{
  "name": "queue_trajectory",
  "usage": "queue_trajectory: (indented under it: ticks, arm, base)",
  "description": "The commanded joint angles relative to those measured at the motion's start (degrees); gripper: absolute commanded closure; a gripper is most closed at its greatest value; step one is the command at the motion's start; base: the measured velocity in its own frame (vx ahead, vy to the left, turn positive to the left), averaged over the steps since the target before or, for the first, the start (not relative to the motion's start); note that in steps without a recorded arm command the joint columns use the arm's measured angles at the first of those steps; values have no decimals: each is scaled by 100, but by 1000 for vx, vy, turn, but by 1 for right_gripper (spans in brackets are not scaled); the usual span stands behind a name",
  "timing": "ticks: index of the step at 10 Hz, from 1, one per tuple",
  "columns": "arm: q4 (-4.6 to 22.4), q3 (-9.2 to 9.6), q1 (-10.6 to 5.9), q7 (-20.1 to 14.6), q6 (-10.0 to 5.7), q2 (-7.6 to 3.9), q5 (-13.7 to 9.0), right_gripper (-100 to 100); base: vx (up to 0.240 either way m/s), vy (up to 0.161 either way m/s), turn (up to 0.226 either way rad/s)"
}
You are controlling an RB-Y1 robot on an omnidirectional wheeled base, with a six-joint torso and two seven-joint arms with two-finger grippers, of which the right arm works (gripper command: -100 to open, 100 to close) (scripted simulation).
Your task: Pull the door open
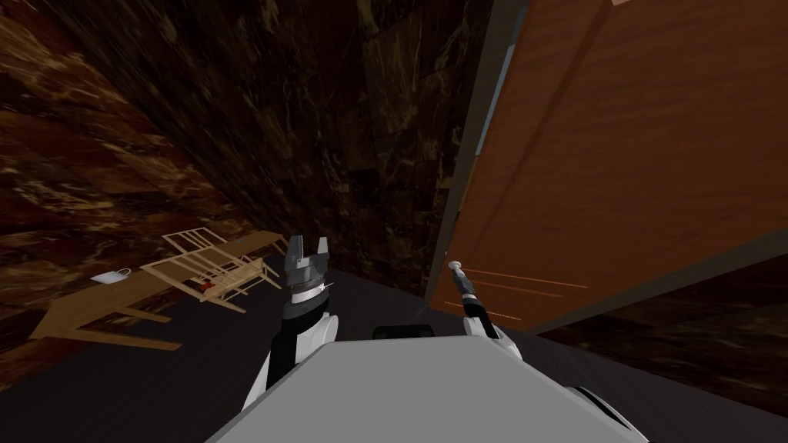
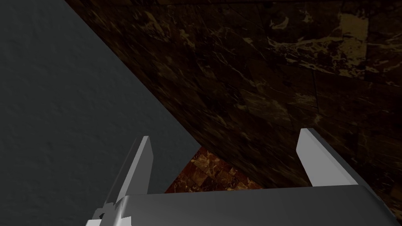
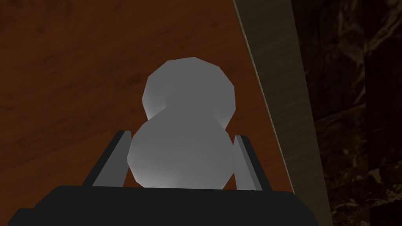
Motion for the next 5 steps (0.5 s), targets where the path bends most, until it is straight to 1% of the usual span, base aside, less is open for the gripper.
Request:
queue_trajectory:
  ticks: [1,3,4,5]
  arm:
    - [6,-8,11,-211,-4,-2,-14,100]
    - [19,-13,4,-563,-7,-3,-36,100]
    - [19,-13,4,-649,-7,-3,-36,100]
    - [26,-16,1,-850,-9,-4,-48,100]
  base:
    - [-28,-6,21]
    - [-29,-12,41]
    - [-28,-11,20]
    - [-29,-2,31]
